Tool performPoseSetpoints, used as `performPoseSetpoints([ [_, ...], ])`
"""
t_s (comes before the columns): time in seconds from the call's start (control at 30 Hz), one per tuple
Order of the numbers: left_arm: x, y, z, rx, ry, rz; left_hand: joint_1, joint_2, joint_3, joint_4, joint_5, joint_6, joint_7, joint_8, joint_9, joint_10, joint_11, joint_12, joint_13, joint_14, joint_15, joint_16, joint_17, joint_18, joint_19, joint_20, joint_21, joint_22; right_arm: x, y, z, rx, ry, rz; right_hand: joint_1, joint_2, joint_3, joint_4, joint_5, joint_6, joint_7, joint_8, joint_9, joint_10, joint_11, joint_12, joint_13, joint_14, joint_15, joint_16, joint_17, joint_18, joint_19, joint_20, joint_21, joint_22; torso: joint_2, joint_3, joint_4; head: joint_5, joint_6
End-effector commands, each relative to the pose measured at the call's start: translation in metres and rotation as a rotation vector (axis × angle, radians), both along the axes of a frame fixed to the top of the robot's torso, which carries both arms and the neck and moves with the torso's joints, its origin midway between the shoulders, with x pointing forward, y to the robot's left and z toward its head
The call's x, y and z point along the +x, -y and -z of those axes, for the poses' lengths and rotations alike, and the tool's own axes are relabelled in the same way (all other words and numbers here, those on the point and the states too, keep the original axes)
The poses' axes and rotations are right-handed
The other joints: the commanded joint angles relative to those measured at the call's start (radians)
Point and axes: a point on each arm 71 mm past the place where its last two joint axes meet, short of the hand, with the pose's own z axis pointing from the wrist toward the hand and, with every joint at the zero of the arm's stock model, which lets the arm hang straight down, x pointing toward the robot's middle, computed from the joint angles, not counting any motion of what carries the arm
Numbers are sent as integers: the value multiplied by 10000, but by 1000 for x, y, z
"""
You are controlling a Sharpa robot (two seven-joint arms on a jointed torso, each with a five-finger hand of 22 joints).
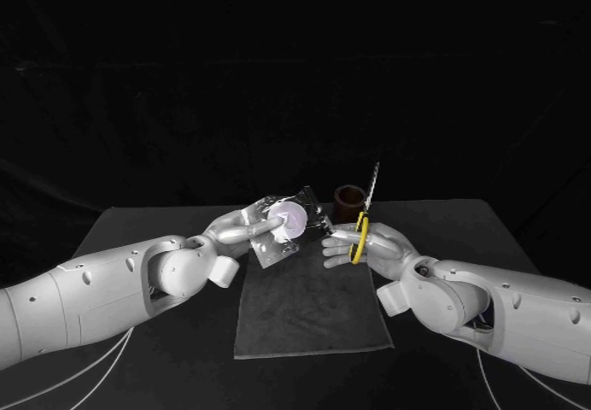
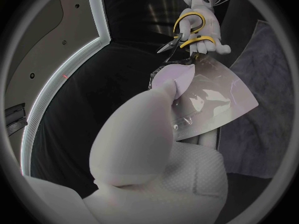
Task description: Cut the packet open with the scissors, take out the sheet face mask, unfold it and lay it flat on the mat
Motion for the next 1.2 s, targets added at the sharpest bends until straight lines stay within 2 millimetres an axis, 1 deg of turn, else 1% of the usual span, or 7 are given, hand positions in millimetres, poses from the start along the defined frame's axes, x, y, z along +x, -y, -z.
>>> performPoseSetpoints([
  [0.03, 3, -8, -1, 610, 569, 36, -185, -5, 198, -98, 37, 37, 36, 28, 700, 104, 1, 9, 1, 60, -3, -70, 30, 56, 60, -5, 59, 15, -2, 1, -2, 332, 27, -429, 130, 90, -82, 7, -9, 185, 261, 60, 38, 150, -53, 74, 11, 38, -30, 74, -34, 1126, 97, 4, -100, -76, -2, 4, -5, -67, 86],
  [0.17, 5, -18, -1, 1032, 629, 146, -627, -178, 771, -478, 35, 57, 55, 30, 784, 129, 10, 11, 3, 103, -8, -150, 113, 48, 46, -10, 123, 33, -4, 6, -1, 253, -43, -642, 192, 174, -156, 28, -2, 383, 199, 121, 56, 403, -136, 178, 15, 251, -105, 192, -74, 1140, 276, -42, -235, -199, -4, 1, -9, -94, 97],
  [0.33, 9, -29, -1, 1393, 548, 274, -888, -238, 1053, -716, 34, 70, 58, 27, 831, 147, 10, 12, 4, 129, -12, -193, 160, 45, 30, -15, 166, 44, -14, 8, 4, 58, -301, -1500, 176, 279, -170, 135, 2, 756, 30, 200, 59, 781, -305, 266, 2, 595, -255, 363, -123, 1148, 678, -174, -339, -336, -1, -1, -5, -92, 94],
  [0.47, 11, -34, -1, 1500, 486, 385, -1120, -273, 1276, -931, 33, 81, 63, 21, 873, 159, 12, 13, 5, 150, -12, -232, 202, 43, 11, -16, 207, 54, -25, 7, 7, -164, -416, -2179, 199, 279, -130, 144, 6, 856, -16, 193, 42, 906, -354, 262, -1, 724, -307, 421, -141, 1147, 838, -229, -372, -384, 5, -1, -7, -79, 71],
  [0.63, 12, -38, -2, 1412, 422, 606, -1201, -272, 1344, -997, 32, 82, 65, 19, 887, 168, 12, 14, 6, 161, -13, -242, 217, 43, 10, -16, 224, 58, -43, 3, 11, -601, -520, -3225, 89, 188, -201, 220, -1, 912, -27, 163, 18, 991, -368, 238, -1, 819, -336, 461, -161, 1141, 979, -267, -416, -437, -3, 0, -25, 11, 37],
  [0.8, 12, -37, -3, 1261, 415, 690, -1278, -268, 1399, -1049, 31, 78, 64, 17, 902, 169, 13, 12, 6, 167, -11, -254, 230, 42, 5, -14, 235, 60, -56, -6, 18, -1018, -717, -4072, -60, 79, -351, 340, -6, 945, -28, 126, -4, 1039, -368, 201, 1, 864, -346, 474, -189, 1134, 1094, -289, -484, -502, -7, -3, -6, 37, 41],
  [1.2, 11, -33, -4, 960, 371, 712, -1354, -265, 1454, -1110, 31, 76, 68, 19, 921, 173, 14, 13, 6, 176, -11, -264, 245, 44, 2, -14, 248, 61, -74, -28, 29, -1596, -1053, -5147, -140, 139, -447, 505, -4, 996, -48, 105, -16, 1099, -386, 179, 8, 900, -359, 484, -219, 1133, 1190, -303, -559, -570, 4, -14, 8, 69, 56],
])
